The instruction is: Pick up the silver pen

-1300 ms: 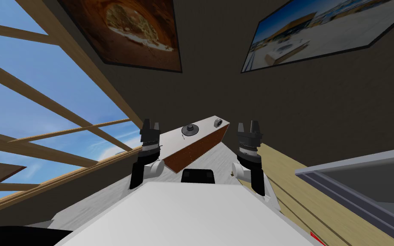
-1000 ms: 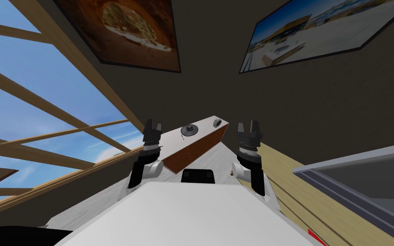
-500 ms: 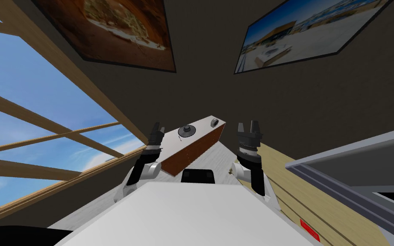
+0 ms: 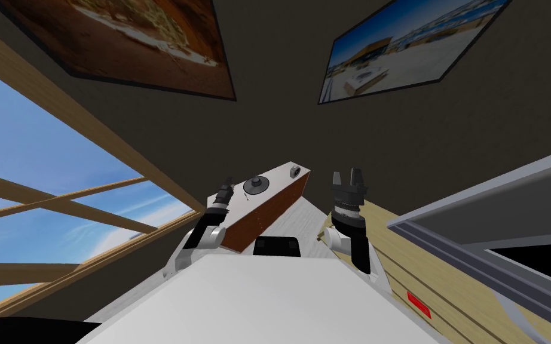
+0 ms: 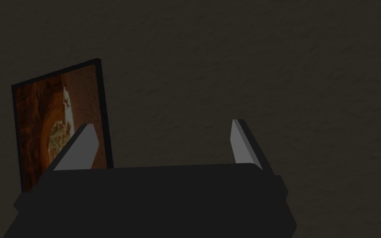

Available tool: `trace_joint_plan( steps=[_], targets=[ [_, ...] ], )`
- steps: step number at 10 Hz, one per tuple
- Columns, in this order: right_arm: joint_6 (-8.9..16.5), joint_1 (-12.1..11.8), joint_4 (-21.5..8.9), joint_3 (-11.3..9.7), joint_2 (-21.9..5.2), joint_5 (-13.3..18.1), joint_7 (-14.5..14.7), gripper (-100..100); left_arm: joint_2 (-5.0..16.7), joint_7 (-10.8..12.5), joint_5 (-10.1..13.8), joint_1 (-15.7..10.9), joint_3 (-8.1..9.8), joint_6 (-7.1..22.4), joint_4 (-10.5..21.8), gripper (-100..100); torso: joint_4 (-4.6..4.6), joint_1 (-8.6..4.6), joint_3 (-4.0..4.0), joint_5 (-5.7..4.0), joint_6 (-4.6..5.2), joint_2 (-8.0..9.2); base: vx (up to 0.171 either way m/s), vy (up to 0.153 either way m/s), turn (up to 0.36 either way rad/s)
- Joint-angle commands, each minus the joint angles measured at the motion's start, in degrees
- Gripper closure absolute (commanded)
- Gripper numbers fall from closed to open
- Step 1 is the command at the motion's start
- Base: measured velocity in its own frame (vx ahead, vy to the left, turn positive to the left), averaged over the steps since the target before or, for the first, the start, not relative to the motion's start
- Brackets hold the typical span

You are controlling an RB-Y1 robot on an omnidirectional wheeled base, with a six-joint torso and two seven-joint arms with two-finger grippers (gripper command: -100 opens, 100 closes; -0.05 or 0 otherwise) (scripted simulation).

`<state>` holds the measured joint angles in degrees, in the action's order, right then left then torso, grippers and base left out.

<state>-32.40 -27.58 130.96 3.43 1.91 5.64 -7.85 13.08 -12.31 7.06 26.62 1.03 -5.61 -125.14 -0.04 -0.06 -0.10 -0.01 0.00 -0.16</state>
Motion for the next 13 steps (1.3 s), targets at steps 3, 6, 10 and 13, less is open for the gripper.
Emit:
trace_joint_plan(
  steps=[3,6,10,13],
  targets=[
    [0.00,0.00,0.00,0.00,0.00,0.00,0.00,0,2.28,-0.72,1.11,-0.06,0.55,5.42,2.54,-100,0.01,0.03,0.01,0.00,-0.02,0.02,0.035,-0.011,-0.112],
    [0.00,0.00,0.00,0.00,0.00,0.00,0.00,0,2.97,-1.11,1.45,-0.14,0.63,8.06,3.63,-100,0.02,0.01,0.04,0.00,0.00,0.07,0.023,-0.009,-0.074],
    [0.00,0.00,0.00,0.00,0.00,0.00,0.00,0,4.39,-1.89,2.14,-0.33,0.79,12.82,5.95,-100,0.02,0.01,0.04,-0.01,0.00,0.06,0.025,-0.009,-0.092],
    [0.00,0.00,0.00,0.01,0.00,0.00,0.00,0,5.94,-2.68,2.84,-0.54,0.95,17.56,8.49,-100,0.02,0.02,0.04,0.00,-0.02,0.07,0.029,-0.008,-0.101]
  ],
)
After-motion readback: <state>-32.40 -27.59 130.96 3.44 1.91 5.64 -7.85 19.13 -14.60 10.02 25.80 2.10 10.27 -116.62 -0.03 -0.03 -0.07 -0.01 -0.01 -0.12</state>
